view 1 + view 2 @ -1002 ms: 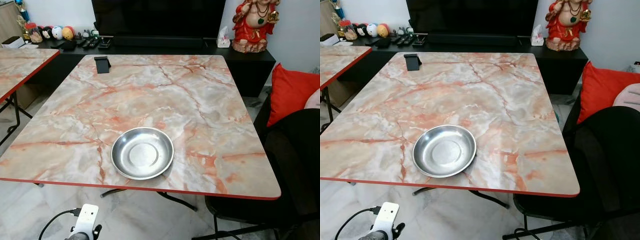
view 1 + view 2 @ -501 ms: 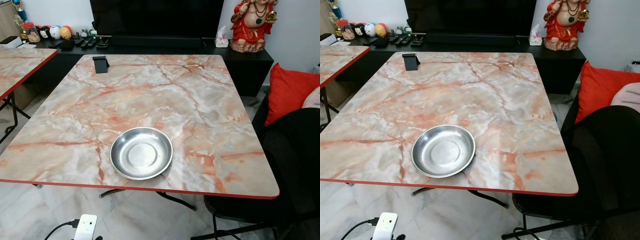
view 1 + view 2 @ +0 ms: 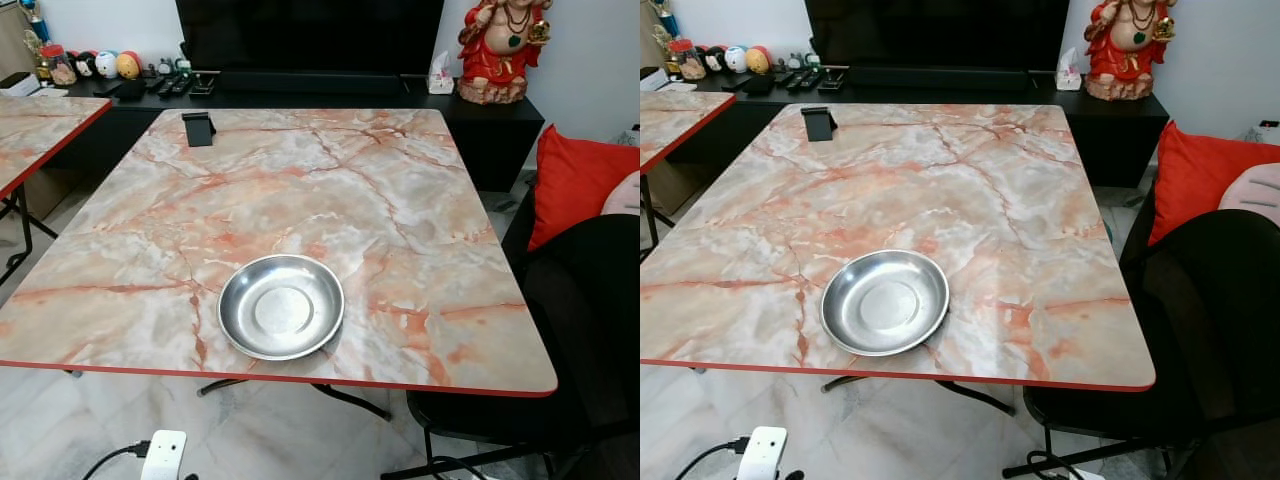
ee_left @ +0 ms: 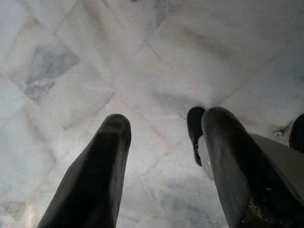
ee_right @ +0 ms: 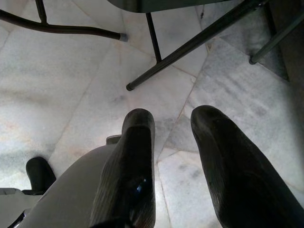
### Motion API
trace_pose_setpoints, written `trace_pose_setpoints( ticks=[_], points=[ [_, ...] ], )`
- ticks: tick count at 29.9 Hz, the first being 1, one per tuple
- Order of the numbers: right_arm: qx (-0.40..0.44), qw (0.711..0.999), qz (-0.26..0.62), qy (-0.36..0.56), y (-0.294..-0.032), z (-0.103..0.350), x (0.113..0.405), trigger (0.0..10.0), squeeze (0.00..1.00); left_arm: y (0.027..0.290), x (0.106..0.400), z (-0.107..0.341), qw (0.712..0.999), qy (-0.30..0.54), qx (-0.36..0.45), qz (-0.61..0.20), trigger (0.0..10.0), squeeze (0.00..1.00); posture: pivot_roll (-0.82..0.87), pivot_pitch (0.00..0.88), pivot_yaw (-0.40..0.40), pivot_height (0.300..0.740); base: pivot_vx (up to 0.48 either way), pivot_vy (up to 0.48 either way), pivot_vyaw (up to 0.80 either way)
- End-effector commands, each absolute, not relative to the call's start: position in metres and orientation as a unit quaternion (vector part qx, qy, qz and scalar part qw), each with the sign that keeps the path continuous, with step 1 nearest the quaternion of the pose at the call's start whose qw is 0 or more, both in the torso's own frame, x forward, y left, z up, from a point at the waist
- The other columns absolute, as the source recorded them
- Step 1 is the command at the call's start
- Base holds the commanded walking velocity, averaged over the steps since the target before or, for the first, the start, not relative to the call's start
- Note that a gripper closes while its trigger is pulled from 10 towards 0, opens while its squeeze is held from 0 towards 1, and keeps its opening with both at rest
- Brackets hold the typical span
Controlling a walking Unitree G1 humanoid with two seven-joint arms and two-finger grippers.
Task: Setting the table
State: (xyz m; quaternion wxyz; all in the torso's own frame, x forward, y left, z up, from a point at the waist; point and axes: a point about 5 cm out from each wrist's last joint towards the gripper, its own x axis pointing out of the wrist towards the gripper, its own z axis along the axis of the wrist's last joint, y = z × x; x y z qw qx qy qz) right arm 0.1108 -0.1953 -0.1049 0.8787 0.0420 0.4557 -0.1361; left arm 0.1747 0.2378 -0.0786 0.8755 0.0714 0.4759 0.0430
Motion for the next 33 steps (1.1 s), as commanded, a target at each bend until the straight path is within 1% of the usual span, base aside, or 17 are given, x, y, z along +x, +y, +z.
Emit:
trace_pose_setpoints(
  ticks=[1, 6, 11, 16, 26, 27, 28, 29, 30, 31, 33],
  points=[
    [0.044, 0.881, -0.137, 0.450, -0.196, -0.104, 0.112, 10.0, 0.00, 0.243, 0.169, -0.080, 0.872, 0.483, 0.065, 0.051, 10.0, 0.00, 0.02, 0.000, -0.005, 0.740, 0.000, 0.000, 0.00],
    [0.051, 0.883, -0.142, 0.444, -0.196, -0.104, 0.113, 10.0, 0.00, 0.243, 0.166, -0.081, 0.871, 0.484, 0.063, 0.053, 10.0, 0.00, 0.02, 0.000, -0.005, 0.740, 0.000, 0.000, 0.00],
    [0.043, 0.886, -0.138, 0.441, -0.196, -0.103, 0.114, 10.0, 0.00, 0.236, 0.160, -0.085, 0.869, 0.489, 0.061, 0.047, 10.0, 0.00, 0.02, 0.000, -0.005, 0.740, 0.000, 0.000, 0.00],
    [0.041, 0.887, -0.136, 0.439, -0.196, -0.103, 0.114, 10.0, 0.00, 0.235, 0.160, -0.086, 0.869, 0.489, 0.060, 0.046, 10.0, 0.00, 0.03, 0.000, -0.005, 0.740, 0.000, 0.000, 0.00],
    [0.040, 0.889, -0.140, 0.433, -0.197, -0.102, 0.115, 10.0, 0.00, 0.240, 0.164, -0.083, 0.872, 0.483, 0.062, 0.049, 10.0, 0.00, 0.03, 0.000, -0.003, 0.740, 0.000, 0.000, 0.00],
    [0.022, 0.911, -0.150, 0.383, -0.212, -0.086, 0.152, 10.0, 0.00, 0.240, 0.164, -0.082, 0.873, 0.482, 0.062, 0.049, 10.0, 0.00, 0.03, 0.000, -0.003, 0.740, 0.000, 0.000, 0.00],
    [0.009, 0.925, -0.157, 0.345, -0.223, -0.072, 0.178, 10.0, 0.00, 0.241, 0.165, -0.082, 0.873, 0.481, 0.061, 0.049, 10.0, 0.00, 0.03, 0.000, -0.003, 0.740, 0.000, 0.000, 0.00],
    [0.009, 0.925, -0.157, 0.345, -0.223, -0.072, 0.178, 10.0, 0.00, 0.241, 0.165, -0.082, 0.873, 0.481, 0.061, 0.049, 10.0, 0.00, 0.03, 0.000, -0.003, 0.740, 0.000, 0.000, 0.00],
    [0.011, 0.951, -0.160, 0.265, -0.241, -0.037, 0.230, 10.0, 0.00, 0.241, 0.166, -0.081, 0.874, 0.479, 0.062, 0.049, 10.0, 0.00, 0.03, 0.000, 0.000, 0.740, 0.000, 0.000, 0.00],
    [0.011, 0.951, -0.160, 0.265, -0.241, -0.037, 0.230, 10.0, 0.00, 0.241, 0.166, -0.081, 0.874, 0.479, 0.062, 0.049, 10.0, 0.00, 0.03, 0.000, 0.000, 0.740, 0.000, 0.000, 0.00],
    [0.017, 0.955, -0.160, 0.249, -0.245, -0.028, 0.241, 10.0, 0.00, 0.240, 0.167, -0.081, 0.875, 0.478, 0.061, 0.048, 10.0, 0.00, 0.02, 0.000, 0.003, 0.740, 0.000, 0.000, 0.00]
  ],
)
